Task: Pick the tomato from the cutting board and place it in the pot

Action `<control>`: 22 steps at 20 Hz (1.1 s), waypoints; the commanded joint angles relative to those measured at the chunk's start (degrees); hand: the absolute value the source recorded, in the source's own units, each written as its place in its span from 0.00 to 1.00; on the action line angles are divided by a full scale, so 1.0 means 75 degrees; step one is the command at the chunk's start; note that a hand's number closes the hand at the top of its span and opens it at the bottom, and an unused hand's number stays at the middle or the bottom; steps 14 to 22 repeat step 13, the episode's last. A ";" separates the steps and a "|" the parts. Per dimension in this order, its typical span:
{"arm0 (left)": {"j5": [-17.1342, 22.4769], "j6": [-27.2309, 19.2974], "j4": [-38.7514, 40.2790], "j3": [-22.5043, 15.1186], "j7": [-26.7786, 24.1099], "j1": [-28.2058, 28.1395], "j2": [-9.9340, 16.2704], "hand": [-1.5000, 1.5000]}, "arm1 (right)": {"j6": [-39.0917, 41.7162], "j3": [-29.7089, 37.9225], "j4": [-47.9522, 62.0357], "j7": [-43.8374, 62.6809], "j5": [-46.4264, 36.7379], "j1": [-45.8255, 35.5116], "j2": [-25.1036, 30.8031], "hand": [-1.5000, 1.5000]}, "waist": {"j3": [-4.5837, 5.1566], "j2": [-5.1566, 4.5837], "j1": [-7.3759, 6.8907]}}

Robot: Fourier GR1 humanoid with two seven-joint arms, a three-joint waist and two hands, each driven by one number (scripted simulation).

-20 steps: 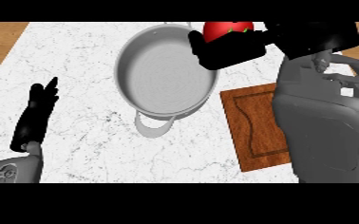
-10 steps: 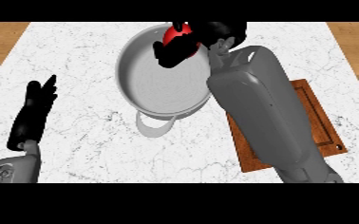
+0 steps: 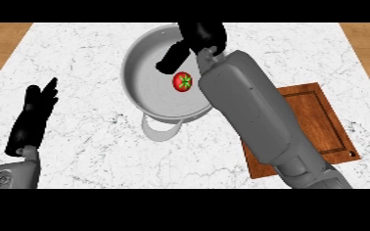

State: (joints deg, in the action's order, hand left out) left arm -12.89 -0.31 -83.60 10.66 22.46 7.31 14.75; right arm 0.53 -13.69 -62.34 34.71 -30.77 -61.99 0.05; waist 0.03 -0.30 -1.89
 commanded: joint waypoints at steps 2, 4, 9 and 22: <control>-0.0054 -0.0006 0.0100 -0.0034 -0.0039 0.0141 -0.0006 0.50 | -0.1588 0.0073 0.0201 -0.0795 0.1088 0.0355 -0.0007 0.00 | -0.0005 -0.0012 0.0016; -0.0151 -0.0205 0.0322 -0.0087 -0.0421 -0.0077 -0.0211 0.50 | -0.2220 0.0313 -0.0034 -0.0624 0.1294 0.0066 -0.0007 0.00 | 0.0000 0.0001 0.0037; -0.0084 -0.0081 0.0216 0.0034 -0.0265 -0.0032 -0.0029 0.50 | -0.3195 0.1167 0.0210 -0.1887 0.1577 0.0644 -0.0007 0.00 | -0.0006 0.0007 0.0149; -0.0306 -0.0396 -0.0071 -0.0061 0.0201 0.0104 -0.0191 0.50 | -0.3195 0.1698 -0.0424 -0.1880 0.1755 0.0999 0.0455 0.00 | -0.0010 0.0050 0.0277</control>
